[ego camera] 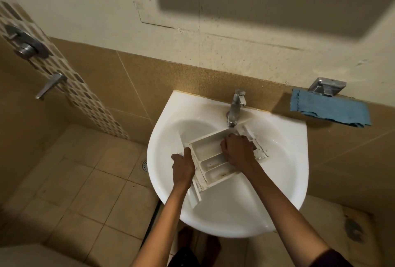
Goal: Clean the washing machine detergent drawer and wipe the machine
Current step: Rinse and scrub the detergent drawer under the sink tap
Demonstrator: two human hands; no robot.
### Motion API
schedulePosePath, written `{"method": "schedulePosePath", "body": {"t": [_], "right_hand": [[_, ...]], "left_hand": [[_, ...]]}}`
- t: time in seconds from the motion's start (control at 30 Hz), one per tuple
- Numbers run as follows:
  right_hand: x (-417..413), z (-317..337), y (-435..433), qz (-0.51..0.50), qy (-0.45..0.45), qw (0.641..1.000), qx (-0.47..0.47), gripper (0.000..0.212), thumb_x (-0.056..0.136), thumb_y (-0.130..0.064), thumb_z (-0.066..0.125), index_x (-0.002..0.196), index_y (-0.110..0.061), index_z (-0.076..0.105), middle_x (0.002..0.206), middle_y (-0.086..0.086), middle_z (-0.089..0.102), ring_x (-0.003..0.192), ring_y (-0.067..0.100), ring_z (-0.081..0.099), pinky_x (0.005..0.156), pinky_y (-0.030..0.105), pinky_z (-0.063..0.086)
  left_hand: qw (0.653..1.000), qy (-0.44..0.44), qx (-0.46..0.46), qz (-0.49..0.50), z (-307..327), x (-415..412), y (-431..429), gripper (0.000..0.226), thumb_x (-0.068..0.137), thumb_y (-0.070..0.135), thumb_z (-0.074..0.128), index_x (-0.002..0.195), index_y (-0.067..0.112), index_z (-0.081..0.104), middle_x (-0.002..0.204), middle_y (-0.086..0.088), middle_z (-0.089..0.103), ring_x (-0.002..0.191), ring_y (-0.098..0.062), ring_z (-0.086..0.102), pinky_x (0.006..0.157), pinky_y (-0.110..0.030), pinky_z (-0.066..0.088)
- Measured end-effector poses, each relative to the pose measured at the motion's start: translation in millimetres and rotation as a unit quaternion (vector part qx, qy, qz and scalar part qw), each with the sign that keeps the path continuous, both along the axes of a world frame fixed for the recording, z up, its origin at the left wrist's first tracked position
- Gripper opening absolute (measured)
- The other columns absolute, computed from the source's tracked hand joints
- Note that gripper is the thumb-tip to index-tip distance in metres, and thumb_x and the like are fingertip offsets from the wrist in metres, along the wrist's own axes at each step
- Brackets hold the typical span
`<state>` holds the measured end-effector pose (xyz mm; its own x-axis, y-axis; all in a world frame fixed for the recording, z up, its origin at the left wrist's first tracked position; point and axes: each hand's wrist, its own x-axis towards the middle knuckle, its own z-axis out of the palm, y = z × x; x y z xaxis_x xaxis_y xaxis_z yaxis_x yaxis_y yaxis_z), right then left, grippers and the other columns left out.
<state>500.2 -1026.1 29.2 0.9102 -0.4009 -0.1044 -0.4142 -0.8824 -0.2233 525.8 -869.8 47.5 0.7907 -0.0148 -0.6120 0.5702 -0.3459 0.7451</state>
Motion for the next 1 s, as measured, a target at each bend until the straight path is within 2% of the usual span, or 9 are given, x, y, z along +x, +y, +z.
{"method": "schedulePosePath", "body": {"t": [0.13, 0.23, 0.37, 0.5, 0.57, 0.6, 0.7, 0.83, 1.0], "right_hand": [[4, 7, 1, 0.021, -0.006, 0.999, 0.044, 0.041, 0.1, -0.026, 0.031, 0.098, -0.003, 0.065, 0.109, 0.011, 0.064, 0.099, 0.027, 0.059, 0.086, 0.031, 0.039], [1, 7, 4, 0.066, -0.001, 0.994, 0.089, 0.04, 0.099, -0.029, 0.034, 0.091, -0.004, 0.064, 0.1, 0.012, 0.067, 0.095, 0.029, 0.061, 0.08, 0.032, 0.041], [-1, 13, 3, 0.142, 0.016, 0.989, 0.04, 0.041, 0.098, -0.029, 0.034, 0.089, -0.002, 0.063, 0.093, 0.015, 0.067, 0.091, 0.031, 0.06, 0.073, 0.029, 0.031], [5, 12, -12, 0.053, 0.021, 0.997, -0.047, 0.059, 0.093, -0.034, 0.015, 0.089, -0.003, 0.065, 0.097, 0.015, 0.068, 0.092, 0.031, 0.061, 0.089, 0.033, 0.037], [6, 10, 1, 0.066, 0.022, 0.997, -0.034, 0.055, 0.095, -0.034, 0.021, 0.094, -0.003, 0.066, 0.101, 0.012, 0.065, 0.095, 0.031, 0.059, 0.088, 0.034, 0.039], [6, 8, 10, 0.099, 0.022, 0.995, -0.012, 0.048, 0.097, -0.03, 0.026, 0.094, -0.004, 0.067, 0.103, 0.011, 0.063, 0.094, 0.031, 0.059, 0.088, 0.034, 0.038], [9, 7, 20, 0.179, 0.022, 0.983, 0.029, 0.043, 0.099, -0.027, 0.03, 0.089, -0.006, 0.067, 0.096, 0.009, 0.061, 0.084, 0.027, 0.059, 0.094, 0.035, 0.035], [10, 7, -6, 0.114, 0.026, 0.993, 0.003, 0.042, 0.098, -0.027, 0.03, 0.088, -0.007, 0.065, 0.094, 0.008, 0.061, 0.086, 0.027, 0.058, 0.094, 0.035, 0.031], [8, 10, -10, 0.107, 0.007, 0.994, 0.031, 0.045, 0.097, -0.029, 0.028, 0.083, -0.005, 0.063, 0.09, 0.009, 0.062, 0.086, 0.026, 0.057, 0.097, 0.034, 0.033]], "left_hand": [[1.0, 0.02, 0.0, 0.019, 2, -5, 0, 0.046, 0.095, 0.039, 0.035, 0.126, 0.006, 0.032, 0.122, -0.018, 0.051, 0.102, -0.032, 0.052, 0.081, -0.036, 0.039], [0.999, 0.031, -0.001, 0.036, -2, 0, 4, 0.054, 0.094, 0.041, 0.036, 0.131, 0.002, 0.034, 0.126, -0.017, 0.051, 0.11, -0.036, 0.052, 0.088, -0.04, 0.043], [0.999, 0.028, -0.013, 0.045, -3, 6, 10, 0.055, 0.092, 0.041, 0.035, 0.129, 0.002, 0.042, 0.126, -0.024, 0.052, 0.111, -0.038, 0.052, 0.09, -0.042, 0.044], [0.998, 0.018, -0.016, 0.052, 1, 8, 9, 0.053, 0.092, 0.041, 0.034, 0.128, 0.003, 0.042, 0.126, -0.022, 0.052, 0.111, -0.038, 0.053, 0.083, -0.039, 0.043], [0.998, 0.023, -0.019, 0.061, 2, 5, 9, 0.053, 0.093, 0.041, 0.034, 0.129, 0.003, 0.041, 0.126, -0.021, 0.053, 0.11, -0.038, 0.053, 0.086, -0.042, 0.045], [0.997, 0.025, -0.023, 0.068, 1, 3, 8, 0.052, 0.093, 0.041, 0.034, 0.128, 0.003, 0.041, 0.126, -0.022, 0.053, 0.109, -0.038, 0.053, 0.082, -0.039, 0.044], [0.994, 0.034, -0.024, 0.097, 0, -5, 7, 0.043, 0.093, 0.038, 0.035, 0.117, 0.002, 0.04, 0.121, -0.021, 0.054, 0.107, -0.037, 0.054, 0.076, -0.035, 0.036], [0.994, 0.029, -0.034, 0.1, 6, -12, 6, 0.029, 0.094, 0.035, 0.035, 0.106, 0.008, 0.034, 0.101, -0.011, 0.05, 0.09, -0.027, 0.049, 0.077, -0.036, 0.036], [0.994, 0.011, -0.032, 0.107, 8, -20, 3, 0.025, 0.094, 0.032, 0.036, 0.106, 0.011, 0.029, 0.106, -0.015, 0.052, 0.094, -0.031, 0.052, 0.081, -0.041, 0.04]]}}
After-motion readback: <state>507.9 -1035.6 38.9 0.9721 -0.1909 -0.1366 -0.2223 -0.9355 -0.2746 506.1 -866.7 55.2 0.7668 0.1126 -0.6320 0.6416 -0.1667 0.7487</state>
